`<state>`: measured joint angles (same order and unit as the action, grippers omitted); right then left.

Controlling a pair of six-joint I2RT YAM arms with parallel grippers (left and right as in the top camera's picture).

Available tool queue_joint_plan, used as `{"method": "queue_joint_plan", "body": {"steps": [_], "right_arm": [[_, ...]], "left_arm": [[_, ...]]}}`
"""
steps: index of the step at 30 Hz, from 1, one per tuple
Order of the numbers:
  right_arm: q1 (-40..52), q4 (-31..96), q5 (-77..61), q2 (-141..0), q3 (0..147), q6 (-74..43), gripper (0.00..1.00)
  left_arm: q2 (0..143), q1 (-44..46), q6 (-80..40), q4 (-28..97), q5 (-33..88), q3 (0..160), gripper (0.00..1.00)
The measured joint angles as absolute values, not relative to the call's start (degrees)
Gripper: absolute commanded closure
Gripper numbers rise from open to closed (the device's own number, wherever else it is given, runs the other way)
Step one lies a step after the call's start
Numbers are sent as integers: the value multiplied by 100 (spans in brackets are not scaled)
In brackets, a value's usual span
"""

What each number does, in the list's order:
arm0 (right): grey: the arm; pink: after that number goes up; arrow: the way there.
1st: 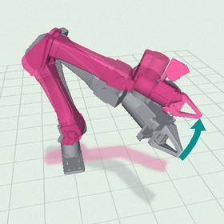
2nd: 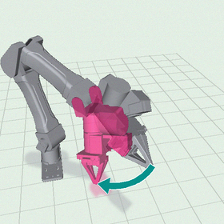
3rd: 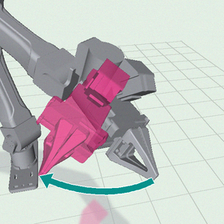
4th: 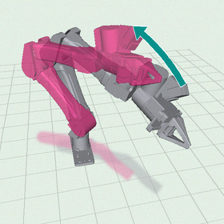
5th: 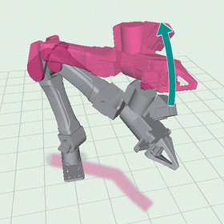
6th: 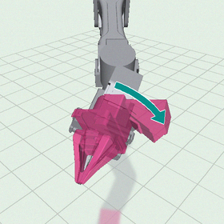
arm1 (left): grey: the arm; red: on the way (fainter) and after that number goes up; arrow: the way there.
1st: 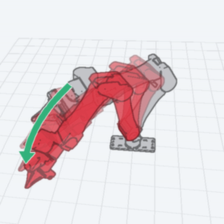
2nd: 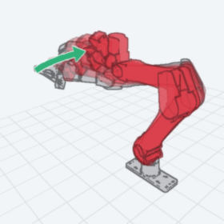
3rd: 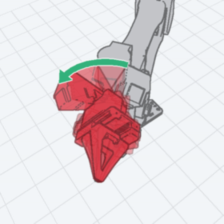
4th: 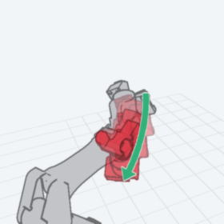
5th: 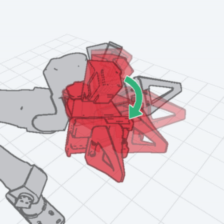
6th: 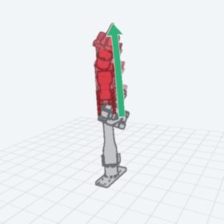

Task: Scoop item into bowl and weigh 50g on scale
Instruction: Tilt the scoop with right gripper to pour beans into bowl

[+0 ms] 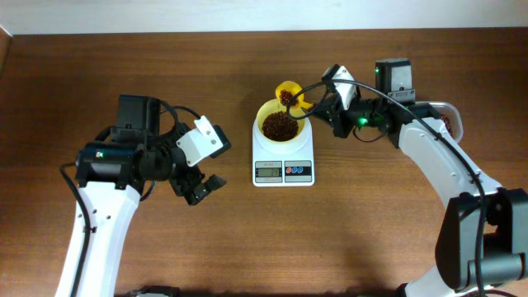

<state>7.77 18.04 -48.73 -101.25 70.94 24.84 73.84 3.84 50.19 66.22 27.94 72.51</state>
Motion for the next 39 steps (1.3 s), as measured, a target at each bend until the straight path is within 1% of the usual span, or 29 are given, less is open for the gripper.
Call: {"method": "queue_joint_plan", "body": {"steps": [15, 17, 22, 24, 39], "right_arm": [[873, 1756, -4359, -10134, 7091, 2742, 96], [884, 1627, -4466, -10134, 7089, 2755, 96], [1057, 1754, -4351, -10132, 7087, 2770, 96], [1059, 1892, -4257, -10132, 7087, 2770, 96], [1059, 1726, -4139, -10132, 7087, 2768, 96]], "left_arm": [[7384, 384, 5017, 6622, 2794, 7251, 1], [7384, 384, 5019, 6622, 2794, 7251, 1], [7384, 384, 5019, 6622, 2794, 7251, 1], [7384, 384, 5019, 6624, 2794, 7251, 1], [7384, 384, 5019, 6622, 2794, 7251, 1]]}}
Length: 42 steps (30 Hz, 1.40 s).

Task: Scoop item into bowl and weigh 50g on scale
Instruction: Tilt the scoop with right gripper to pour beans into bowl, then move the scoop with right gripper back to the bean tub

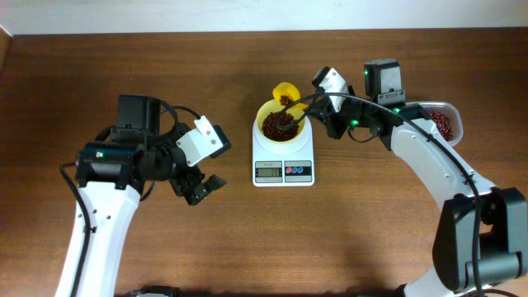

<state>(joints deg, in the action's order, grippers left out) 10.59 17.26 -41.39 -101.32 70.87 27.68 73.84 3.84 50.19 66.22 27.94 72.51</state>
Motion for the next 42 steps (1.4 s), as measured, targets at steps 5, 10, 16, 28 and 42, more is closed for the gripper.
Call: {"method": "queue_joint_plan", "body": {"steps": [5, 10, 16, 28, 42], "right_arm": [[1059, 1723, -4139, -10132, 7087, 2768, 96], [1096, 2067, -3769, -9845, 7085, 2786, 96], [1404, 2043, -3028, -9701, 7070, 2873, 96], [1437, 2364, -2788, -9701, 7061, 2873, 96], [2001, 2383, -1649, -9242, 7061, 2910, 96]], "left_arm": [[7384, 384, 5017, 6622, 2794, 7251, 1], [7384, 384, 5019, 6622, 2797, 7251, 1], [7384, 384, 5017, 6622, 2810, 7251, 1], [7384, 384, 5019, 6622, 2812, 7251, 1], [7384, 384, 5019, 6622, 2810, 7251, 1]]}}
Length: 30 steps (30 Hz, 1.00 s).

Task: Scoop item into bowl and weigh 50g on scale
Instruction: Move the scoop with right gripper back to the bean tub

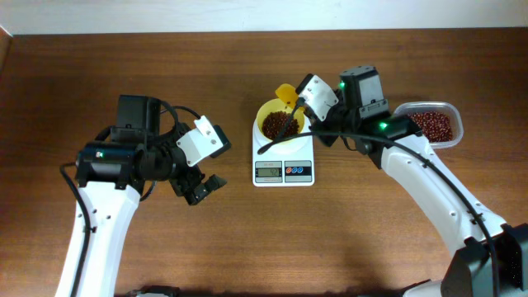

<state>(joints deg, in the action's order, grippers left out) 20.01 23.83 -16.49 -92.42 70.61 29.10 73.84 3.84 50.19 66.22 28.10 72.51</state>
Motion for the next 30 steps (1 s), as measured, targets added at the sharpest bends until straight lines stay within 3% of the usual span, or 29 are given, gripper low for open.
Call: {"method": "queue_joint_plan", "body": {"steps": [13, 17, 20, 23, 30], "right_arm": [[2029, 2620, -1452, -8823, 7061, 2919, 96], [1900, 2792, -23, -8652, 7061, 2954, 96], [1457, 3240, 1503, -8401, 7061, 2976, 96], [875, 3754, 1892, -8390, 7059, 2965, 96], [-744, 4032, 1341, -8565, 7059, 2185, 96]], "left_arm": [[7384, 384, 5017, 6622, 2810, 7251, 1], [7384, 384, 5019, 6622, 2812, 7251, 1], [7384, 384, 5019, 6619, 2810, 7251, 1], [7384, 384, 5019, 6617, 2810, 7251, 1], [7384, 384, 5017, 6622, 2812, 7251, 1]]}}
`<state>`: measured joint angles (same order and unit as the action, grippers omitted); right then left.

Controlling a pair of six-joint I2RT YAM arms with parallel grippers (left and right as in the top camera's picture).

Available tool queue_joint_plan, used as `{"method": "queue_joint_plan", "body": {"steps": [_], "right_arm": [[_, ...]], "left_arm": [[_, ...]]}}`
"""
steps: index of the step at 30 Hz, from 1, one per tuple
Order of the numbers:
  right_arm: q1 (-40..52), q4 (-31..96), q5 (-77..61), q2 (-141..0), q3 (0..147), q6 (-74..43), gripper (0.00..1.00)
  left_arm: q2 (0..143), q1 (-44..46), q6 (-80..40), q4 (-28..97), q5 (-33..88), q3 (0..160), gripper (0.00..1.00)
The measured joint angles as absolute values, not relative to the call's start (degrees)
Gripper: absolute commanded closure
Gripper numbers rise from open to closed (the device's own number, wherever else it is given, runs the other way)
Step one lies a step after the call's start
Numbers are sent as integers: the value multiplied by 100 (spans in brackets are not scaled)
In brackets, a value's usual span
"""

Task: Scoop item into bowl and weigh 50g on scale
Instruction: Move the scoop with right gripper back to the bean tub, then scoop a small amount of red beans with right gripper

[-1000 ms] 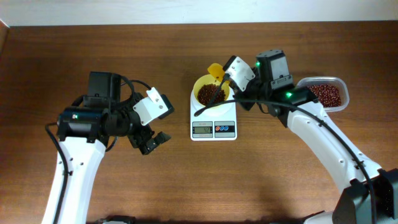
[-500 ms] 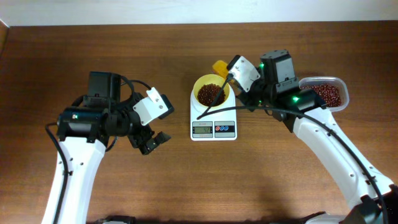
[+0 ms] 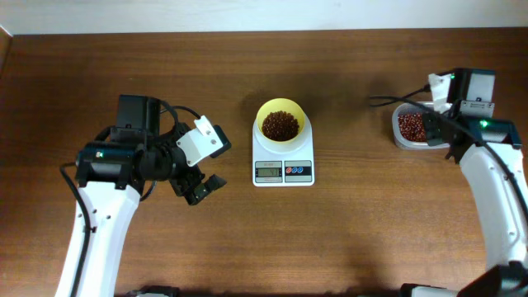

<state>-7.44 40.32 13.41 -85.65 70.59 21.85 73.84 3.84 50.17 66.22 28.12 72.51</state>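
Note:
A yellow bowl (image 3: pixel 260 124) holding a heap of red-brown beans (image 3: pixel 280 125) stands on the white scale (image 3: pixel 283 153) at the table's centre. The scale's display (image 3: pixel 268 172) is too small to read. At the far right is a clear container (image 3: pixel 401 139) with more beans (image 3: pixel 411 125). My right gripper (image 3: pixel 431 122) hangs over its right side. Its fingers are hidden under the wrist, and no scoop shows. My left gripper (image 3: pixel 206 186) stands open over bare table, left of the scale.
A dark cable (image 3: pixel 384 101) runs from the right arm over the table toward the container. The table's far edge meets a white wall along the top of the overhead view.
My right arm has left the bowl and now sits far right over the bean container. The yellow scoop that was at the bowl's rim is out of sight. The left arm has not moved.
My right gripper held a yellow scoop tilted over the bowl on the scale, with beans in it. At the following two moments the scoop stayed at the bowl's rim while the arm shifted left. Now the arm is back over the container. The left arm stayed still throughout.

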Motion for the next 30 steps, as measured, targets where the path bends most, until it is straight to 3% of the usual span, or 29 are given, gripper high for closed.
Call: {"method": "queue_joint_plan", "body": {"steps": [9, 19, 30], "right_arm": [[-902, 4027, 1007, -9942, 7054, 2093, 96], [-1031, 4029, 47, -9915, 7054, 1103, 96], [-2644, 4032, -2681, -9918, 7054, 897, 96]], "left_arm": [[7384, 384, 5017, 6622, 2812, 7251, 1], [7384, 384, 5017, 6622, 2812, 7251, 1], [7384, 384, 5019, 6622, 2812, 7251, 1]]}}
